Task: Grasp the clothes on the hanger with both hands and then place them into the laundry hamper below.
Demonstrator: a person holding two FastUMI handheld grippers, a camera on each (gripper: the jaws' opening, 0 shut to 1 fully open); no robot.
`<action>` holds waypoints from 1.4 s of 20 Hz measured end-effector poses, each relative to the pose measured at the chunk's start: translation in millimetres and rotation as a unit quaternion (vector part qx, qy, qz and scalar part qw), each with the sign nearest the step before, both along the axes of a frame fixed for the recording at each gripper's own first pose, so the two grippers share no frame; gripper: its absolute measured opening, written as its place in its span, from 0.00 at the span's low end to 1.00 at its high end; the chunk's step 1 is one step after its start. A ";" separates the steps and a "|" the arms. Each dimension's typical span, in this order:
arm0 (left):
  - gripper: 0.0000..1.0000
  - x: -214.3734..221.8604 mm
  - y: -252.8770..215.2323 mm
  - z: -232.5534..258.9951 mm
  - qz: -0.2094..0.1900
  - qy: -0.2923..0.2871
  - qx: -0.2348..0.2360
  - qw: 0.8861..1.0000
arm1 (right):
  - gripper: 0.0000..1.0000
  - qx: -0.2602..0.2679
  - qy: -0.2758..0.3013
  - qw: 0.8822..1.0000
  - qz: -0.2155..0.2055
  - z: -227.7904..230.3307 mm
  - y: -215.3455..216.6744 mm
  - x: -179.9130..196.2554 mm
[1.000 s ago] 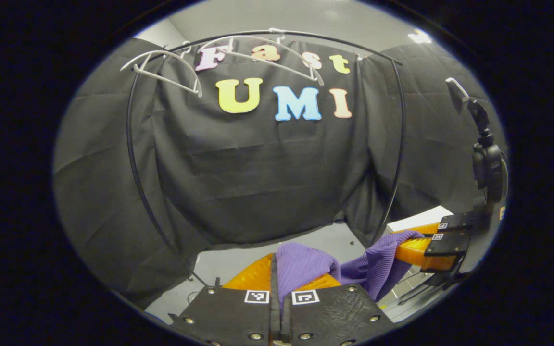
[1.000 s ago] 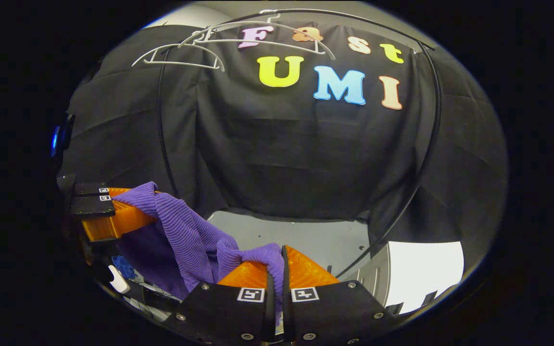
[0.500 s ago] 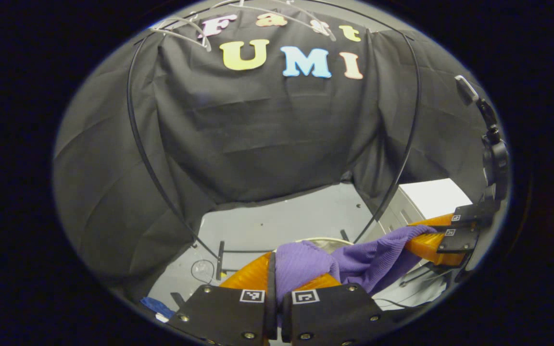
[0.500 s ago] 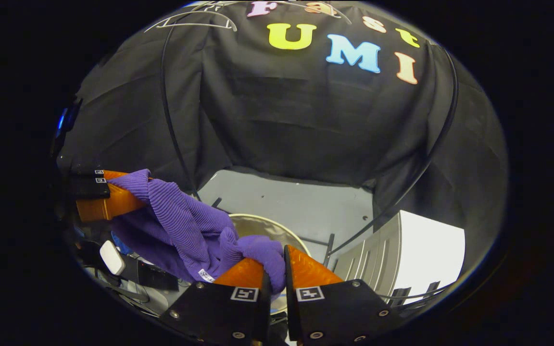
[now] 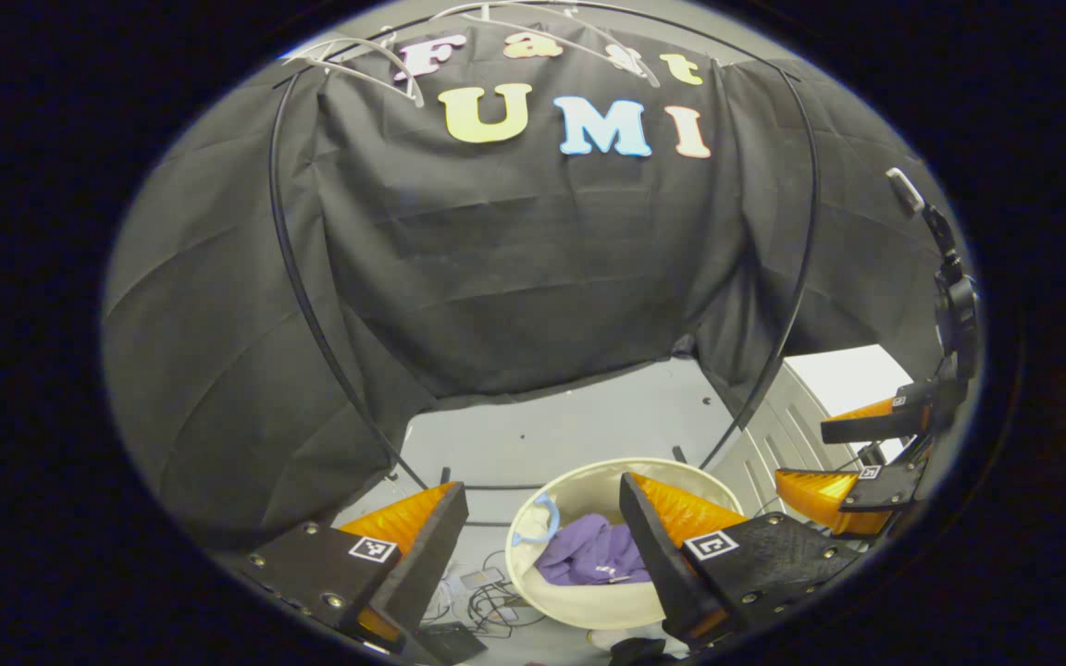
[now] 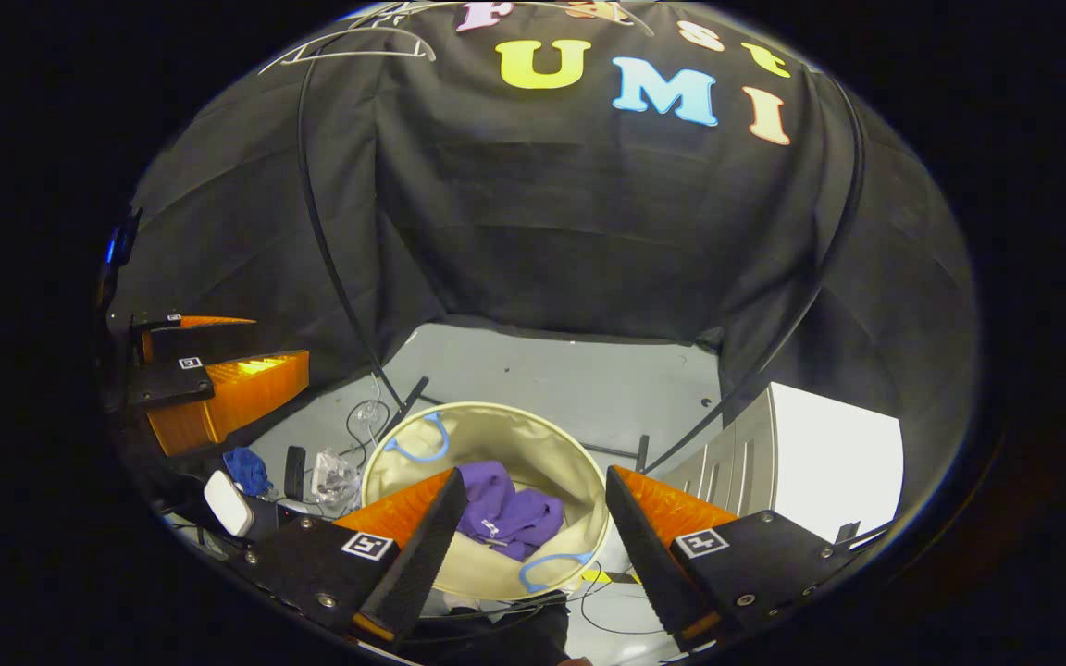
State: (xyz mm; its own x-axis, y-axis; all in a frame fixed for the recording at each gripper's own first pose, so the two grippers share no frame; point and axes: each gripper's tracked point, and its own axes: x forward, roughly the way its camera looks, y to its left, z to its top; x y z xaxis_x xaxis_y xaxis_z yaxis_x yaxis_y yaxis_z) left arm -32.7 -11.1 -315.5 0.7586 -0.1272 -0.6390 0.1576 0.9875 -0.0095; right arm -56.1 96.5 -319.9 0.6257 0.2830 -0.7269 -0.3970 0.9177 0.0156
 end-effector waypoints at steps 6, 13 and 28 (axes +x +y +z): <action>1.00 32.2 5.1 91.8 0.024 -0.105 -0.016 0.994 | 0.94 0.066 -0.100 0.992 -0.029 94.7 -13.2 24.4; 1.00 57.4 -7.7 217.4 0.057 -0.215 -0.040 0.974 | 0.94 0.112 -0.229 0.966 -0.037 234.3 -57.8 52.3; 1.00 9.8 -2.2 411.2 0.112 -0.351 -0.004 0.930 | 0.94 0.142 -0.385 0.903 -0.128 425.7 -242.8 40.4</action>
State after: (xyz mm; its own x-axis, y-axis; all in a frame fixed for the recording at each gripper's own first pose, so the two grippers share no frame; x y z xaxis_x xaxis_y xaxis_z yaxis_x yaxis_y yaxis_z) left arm -22.9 -13.3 95.7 0.9963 0.0821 0.0237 -0.0824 0.9965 0.0106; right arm -15.7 -146.2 105.7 0.9859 0.1644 0.0304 -0.1663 0.9832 0.0752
